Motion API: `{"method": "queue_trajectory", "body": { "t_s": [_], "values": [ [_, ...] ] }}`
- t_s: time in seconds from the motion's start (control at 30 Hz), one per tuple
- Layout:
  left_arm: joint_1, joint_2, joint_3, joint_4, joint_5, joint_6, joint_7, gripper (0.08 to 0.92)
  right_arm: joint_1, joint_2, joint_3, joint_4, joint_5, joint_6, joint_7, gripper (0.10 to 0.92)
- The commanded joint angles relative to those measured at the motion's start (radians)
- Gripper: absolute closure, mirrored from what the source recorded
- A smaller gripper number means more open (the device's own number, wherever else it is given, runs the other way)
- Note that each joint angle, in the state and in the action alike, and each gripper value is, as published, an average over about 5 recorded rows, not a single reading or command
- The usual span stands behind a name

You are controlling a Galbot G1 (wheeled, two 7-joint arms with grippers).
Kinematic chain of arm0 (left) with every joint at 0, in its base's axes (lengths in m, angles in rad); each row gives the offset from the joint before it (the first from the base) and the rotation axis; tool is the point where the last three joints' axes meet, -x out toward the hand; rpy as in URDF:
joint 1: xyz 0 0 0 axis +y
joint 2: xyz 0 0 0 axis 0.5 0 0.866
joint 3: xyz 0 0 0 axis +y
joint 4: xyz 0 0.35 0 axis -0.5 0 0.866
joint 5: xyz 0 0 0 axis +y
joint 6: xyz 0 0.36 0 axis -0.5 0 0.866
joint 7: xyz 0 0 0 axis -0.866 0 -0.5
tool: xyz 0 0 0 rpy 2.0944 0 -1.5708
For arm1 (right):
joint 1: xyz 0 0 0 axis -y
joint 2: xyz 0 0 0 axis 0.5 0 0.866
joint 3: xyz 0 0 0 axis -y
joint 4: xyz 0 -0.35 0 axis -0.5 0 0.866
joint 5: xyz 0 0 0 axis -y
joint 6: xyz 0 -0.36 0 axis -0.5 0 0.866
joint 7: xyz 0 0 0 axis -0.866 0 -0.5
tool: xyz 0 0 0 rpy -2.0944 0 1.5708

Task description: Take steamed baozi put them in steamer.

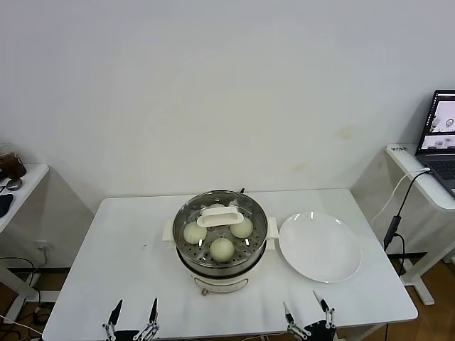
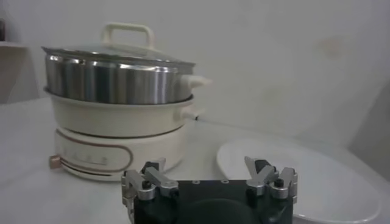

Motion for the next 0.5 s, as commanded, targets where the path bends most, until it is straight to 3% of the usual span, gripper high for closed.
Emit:
{"method": "queue_trajectory", "body": {
  "t_s": [0.03, 0.5],
  "values": [
    [0.026, -0.010, -0.015, 0.036, -0.022, -0.042, 0.016, 0.177, -0.017, -0.011, -0.012, 0.016, 0.007, -0.020, 0.004, 0.203],
    [0.017, -0.005, -0.009, 0.055, 0.012, -0.023, 0.044, 0.177, -0.025, -0.005, -0.005, 0.023, -0.018, -0.017, 0.009, 0.203]
  ]
}}
